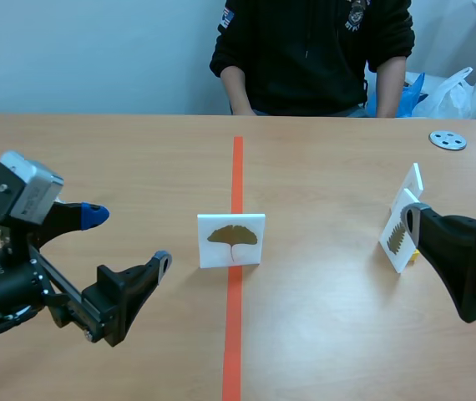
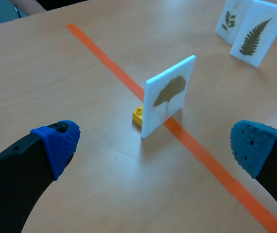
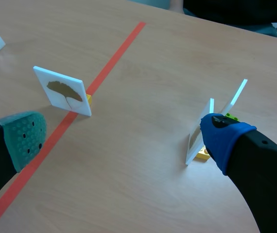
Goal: Sort the leaf by its shape. The table is split by an orange tape line. A compound leaf with several leaflets goes to the left side, a simple leaf with one blade goes to the right side. Return to the home posture when a red brick is placed on the table.
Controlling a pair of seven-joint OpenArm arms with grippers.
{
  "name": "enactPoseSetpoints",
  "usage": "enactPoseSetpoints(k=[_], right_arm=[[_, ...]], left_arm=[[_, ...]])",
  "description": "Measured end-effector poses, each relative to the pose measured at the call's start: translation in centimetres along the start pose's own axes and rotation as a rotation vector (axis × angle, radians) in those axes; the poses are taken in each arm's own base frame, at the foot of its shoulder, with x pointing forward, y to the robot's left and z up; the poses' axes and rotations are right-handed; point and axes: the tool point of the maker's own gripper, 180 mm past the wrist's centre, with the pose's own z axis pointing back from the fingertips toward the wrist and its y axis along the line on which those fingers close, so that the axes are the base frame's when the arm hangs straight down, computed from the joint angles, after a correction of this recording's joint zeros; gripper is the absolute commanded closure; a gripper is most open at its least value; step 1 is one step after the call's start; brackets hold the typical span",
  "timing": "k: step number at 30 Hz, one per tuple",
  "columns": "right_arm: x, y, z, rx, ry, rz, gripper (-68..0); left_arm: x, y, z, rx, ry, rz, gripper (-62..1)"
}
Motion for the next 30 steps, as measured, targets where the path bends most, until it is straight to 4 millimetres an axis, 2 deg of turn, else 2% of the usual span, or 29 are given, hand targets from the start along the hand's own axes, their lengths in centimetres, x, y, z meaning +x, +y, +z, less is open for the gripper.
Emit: enactPoseSetpoints(k=[5,12,19,23,30], right_arm=[[0.0,0.0,0.0,0.000,0.000,0.000,-67.9],[0.0,0.0,0.0,0.000,0.000,0.000,-67.9],[0.0,0.0,0.0,0.000,0.000,0.000,-67.9],[0.0,0.0,0.0,0.000,0.000,0.000,-67.9],[0.0,0.0,0.0,0.000,0.000,0.000,-67.9]], left_arm=[[-1.1,0.6,-1.9,-0.028,-0.002,-0.006,-62.3],[-3.1,0.2,-4.4,-0.099,0.012,-0.075,-62.3],[-3.5,-0.1,-7.0,-0.154,0.004,-0.122,-62.3],[-3.2,-0.9,-8.7,-0.190,-0.018,-0.130,-62.3],[-2.6,-3.8,-11.5,-0.279,-0.058,-0.167,-62.3]])
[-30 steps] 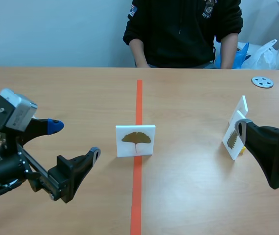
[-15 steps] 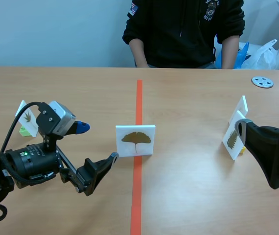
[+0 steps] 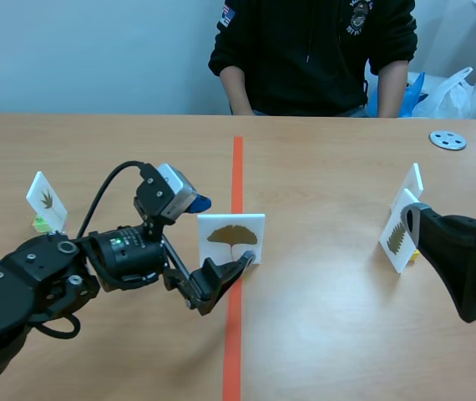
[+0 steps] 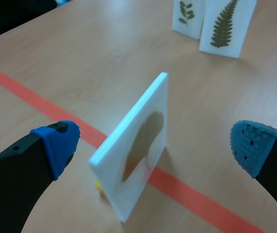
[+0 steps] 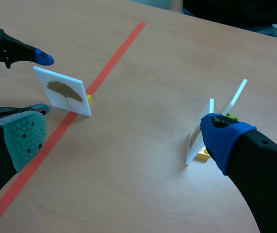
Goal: Sort the leaf by its shape. The table is split by an orange tape line. A compound leaf with several leaflets goes to the left side, a simple leaf with one blade goes to the right side. Return to the home posture when a red brick is placed on the table.
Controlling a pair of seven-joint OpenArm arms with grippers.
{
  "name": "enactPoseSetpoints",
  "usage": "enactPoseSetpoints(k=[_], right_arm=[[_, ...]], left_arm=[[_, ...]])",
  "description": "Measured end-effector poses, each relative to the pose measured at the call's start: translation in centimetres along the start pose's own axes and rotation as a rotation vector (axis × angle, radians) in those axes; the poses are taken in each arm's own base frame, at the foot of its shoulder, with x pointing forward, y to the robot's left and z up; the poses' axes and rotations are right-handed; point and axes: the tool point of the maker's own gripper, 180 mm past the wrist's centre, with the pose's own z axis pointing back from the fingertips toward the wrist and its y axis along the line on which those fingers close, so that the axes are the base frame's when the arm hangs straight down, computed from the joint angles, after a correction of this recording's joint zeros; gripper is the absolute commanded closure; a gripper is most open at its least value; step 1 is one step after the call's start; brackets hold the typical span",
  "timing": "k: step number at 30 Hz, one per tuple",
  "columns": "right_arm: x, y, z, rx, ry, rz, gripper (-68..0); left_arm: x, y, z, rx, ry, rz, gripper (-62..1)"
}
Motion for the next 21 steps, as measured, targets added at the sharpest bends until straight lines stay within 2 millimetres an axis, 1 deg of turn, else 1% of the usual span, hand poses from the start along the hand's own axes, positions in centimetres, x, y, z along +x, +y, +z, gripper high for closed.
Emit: enactPoseSetpoints(k=[6,8,10,15,21], right_arm=[[0.0,0.0,0.0,0.000,0.000,0.000,-67.9],[0.0,0.0,0.0,0.000,0.000,0.000,-67.9],[0.0,0.0,0.0,0.000,0.000,0.000,-67.9],[0.1,0.0,0.0,0.002,-0.008,-0.014,-67.9],[0.1,0.0,0.0,0.002,-0.008,-0.014,-67.9]], left_arm=[[-0.2,-1.5,-2.0,-0.052,-0.005,-0.003,-62.3],[-0.2,-1.6,-2.4,-0.052,-0.004,-0.001,-62.3],[-0.3,-1.2,-2.7,-0.038,0.000,-0.010,-62.3],[-0.7,-0.7,-2.8,-0.026,0.016,-0.012,-62.3],[-3.0,-0.7,-2.0,-0.016,0.064,0.024,-62.3]])
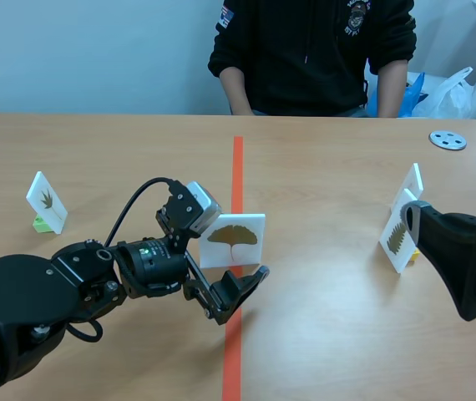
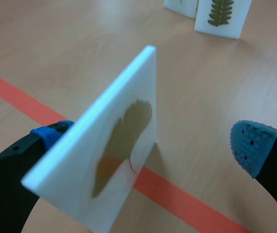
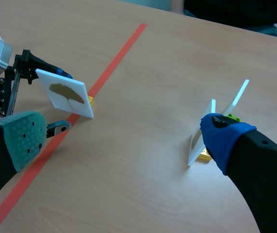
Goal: Sort the leaf by its shape. The table is split by an orange tape line. A compound leaf with several leaflets goes to the left side, a simple leaf with one blade goes to the right side. Return to the home posture when a red brick is placed on the table.
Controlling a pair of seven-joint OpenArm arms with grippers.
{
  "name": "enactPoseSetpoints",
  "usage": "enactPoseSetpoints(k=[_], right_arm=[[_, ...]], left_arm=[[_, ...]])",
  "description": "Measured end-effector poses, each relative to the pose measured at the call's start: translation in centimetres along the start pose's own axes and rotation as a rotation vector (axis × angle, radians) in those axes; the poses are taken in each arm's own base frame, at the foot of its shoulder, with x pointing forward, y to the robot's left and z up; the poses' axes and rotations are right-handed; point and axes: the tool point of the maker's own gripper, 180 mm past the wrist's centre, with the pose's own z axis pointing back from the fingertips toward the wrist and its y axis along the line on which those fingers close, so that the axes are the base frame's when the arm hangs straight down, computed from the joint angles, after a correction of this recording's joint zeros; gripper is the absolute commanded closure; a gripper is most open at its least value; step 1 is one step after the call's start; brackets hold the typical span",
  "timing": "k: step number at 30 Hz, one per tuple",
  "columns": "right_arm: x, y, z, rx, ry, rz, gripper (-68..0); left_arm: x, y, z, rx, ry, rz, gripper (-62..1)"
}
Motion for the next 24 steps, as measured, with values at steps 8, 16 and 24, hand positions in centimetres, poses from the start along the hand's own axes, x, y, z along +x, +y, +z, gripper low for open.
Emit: enactPoseSetpoints(k=[8,16,24], right_arm=[[0.0,0.0,0.0,0.000,0.000,0.000,-67.9],[0.0,0.0,0.0,0.000,-0.001,-0.001,-67.9],[0.2,0.0,0.0,0.003,-0.012,-0.021,-67.9]], left_arm=[[-0.6,-0.1,0.3,0.002,0.008,0.012,-62.3],[0.2,-0.9,-0.5,-0.008,-0.022,0.025,-56.8],[0.2,-0.8,-0.5,-0.006,-0.022,0.023,-33.9]])
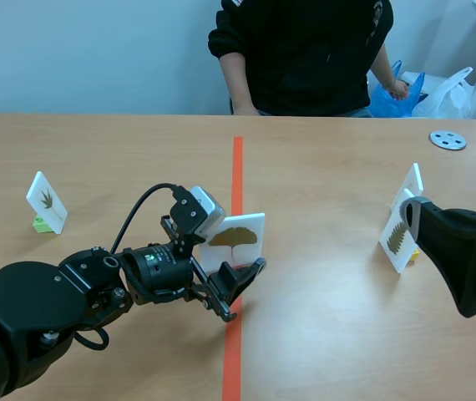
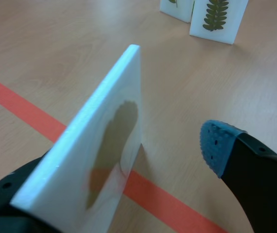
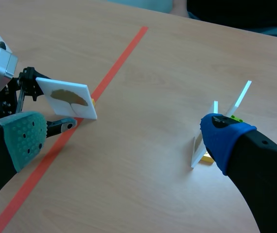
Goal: Sort the leaf by its shape. The table is split by an orange tape line. A compound leaf with several leaflets goes to the left side, a simple leaf with one blade goes to the right side. Return to the home posture when a red brick is placed on the table.
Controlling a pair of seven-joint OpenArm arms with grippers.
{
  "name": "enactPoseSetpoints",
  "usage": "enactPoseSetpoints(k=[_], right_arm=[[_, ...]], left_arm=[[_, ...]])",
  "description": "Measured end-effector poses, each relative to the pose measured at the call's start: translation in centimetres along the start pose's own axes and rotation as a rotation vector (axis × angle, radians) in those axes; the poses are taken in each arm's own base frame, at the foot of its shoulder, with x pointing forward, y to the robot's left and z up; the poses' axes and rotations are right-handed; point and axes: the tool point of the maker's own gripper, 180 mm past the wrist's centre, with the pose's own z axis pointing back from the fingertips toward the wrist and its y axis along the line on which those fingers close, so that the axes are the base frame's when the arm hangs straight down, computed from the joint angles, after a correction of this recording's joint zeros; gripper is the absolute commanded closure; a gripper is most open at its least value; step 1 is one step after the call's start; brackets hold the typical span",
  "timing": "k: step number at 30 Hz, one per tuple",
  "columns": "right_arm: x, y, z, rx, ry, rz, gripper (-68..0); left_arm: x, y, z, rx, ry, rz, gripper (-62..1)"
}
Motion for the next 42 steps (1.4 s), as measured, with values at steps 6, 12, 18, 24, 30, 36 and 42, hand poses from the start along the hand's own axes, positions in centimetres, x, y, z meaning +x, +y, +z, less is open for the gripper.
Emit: enactPoseSetpoints(k=[6,12,18,24,30,36,42], right_arm=[[0.0,0.0,0.0,0.000,-0.002,0.000,-67.9],[0.0,0.0,0.0,0.000,-0.002,0.000,-67.9],[0.0,0.0,0.0,0.000,-0.002,0.000,-67.9],[0.0,0.0,0.0,0.000,-0.002,0.000,-67.9],[0.1,0.0,0.0,0.000,-0.003,0.000,-67.9],[0.1,0.0,0.0,0.000,-0.003,0.000,-67.9],[0.1,0.0,0.0,0.000,-0.004,0.000,-67.9]], left_arm=[[-0.8,0.4,0.0,0.020,0.043,-0.007,-22.5],[-0.9,0.4,0.0,0.023,0.051,-0.009,-11.9],[-0.9,0.6,0.0,0.035,0.048,-0.012,-5.1],[-0.1,1.4,0.2,0.065,0.010,0.045,-5.1],[2.1,3.0,1.9,0.078,-0.022,0.118,-5.1],[4.6,7.1,5.9,0.218,-0.079,0.170,-5.1],[3.8,8.2,10.2,0.325,-0.094,0.239,-5.1]])
